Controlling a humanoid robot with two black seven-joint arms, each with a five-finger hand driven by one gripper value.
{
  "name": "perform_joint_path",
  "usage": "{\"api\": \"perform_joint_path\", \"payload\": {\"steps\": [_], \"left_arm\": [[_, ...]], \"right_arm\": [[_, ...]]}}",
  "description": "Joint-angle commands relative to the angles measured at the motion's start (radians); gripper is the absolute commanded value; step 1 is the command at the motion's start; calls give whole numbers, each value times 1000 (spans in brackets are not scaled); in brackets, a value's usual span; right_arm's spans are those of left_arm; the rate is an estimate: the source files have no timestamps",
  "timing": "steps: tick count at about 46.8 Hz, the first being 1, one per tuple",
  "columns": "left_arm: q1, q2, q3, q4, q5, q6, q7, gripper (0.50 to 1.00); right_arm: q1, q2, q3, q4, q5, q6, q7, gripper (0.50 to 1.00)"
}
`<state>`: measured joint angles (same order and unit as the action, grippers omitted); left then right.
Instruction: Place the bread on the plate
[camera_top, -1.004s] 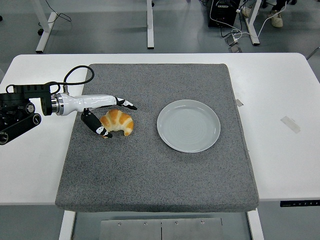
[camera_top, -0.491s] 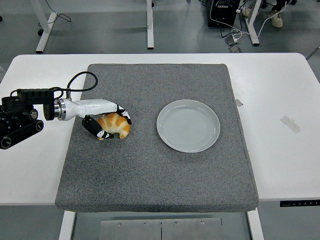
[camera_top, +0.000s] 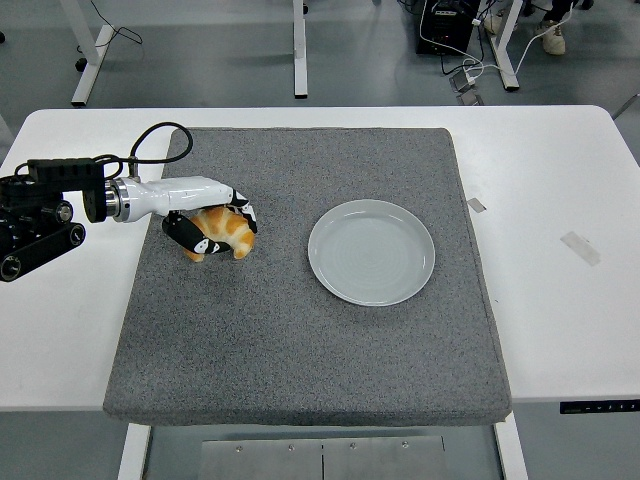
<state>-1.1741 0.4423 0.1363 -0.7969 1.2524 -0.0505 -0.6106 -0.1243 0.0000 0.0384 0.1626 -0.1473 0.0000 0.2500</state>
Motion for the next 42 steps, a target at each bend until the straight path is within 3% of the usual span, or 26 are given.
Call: {"api": "perform_joint_path", "payload": {"steps": [1, 19, 30, 42], "left_arm": [[-12, -1, 0, -1, -17, 0, 0, 500], [-108, -34, 0, -1, -74, -5, 0, 500], [-219, -53, 6, -2, -114, -17, 0, 500], [-354, -83, 9, -1, -128, -71, 0, 500]], "right_arm": [[0, 0, 0, 0, 0, 0, 0, 1000], [0, 0, 0, 0, 0, 0, 0, 1000], [0, 0, 0, 0, 0, 0, 0, 1000], [0, 0, 0, 0, 0, 0, 0, 1000]]}}
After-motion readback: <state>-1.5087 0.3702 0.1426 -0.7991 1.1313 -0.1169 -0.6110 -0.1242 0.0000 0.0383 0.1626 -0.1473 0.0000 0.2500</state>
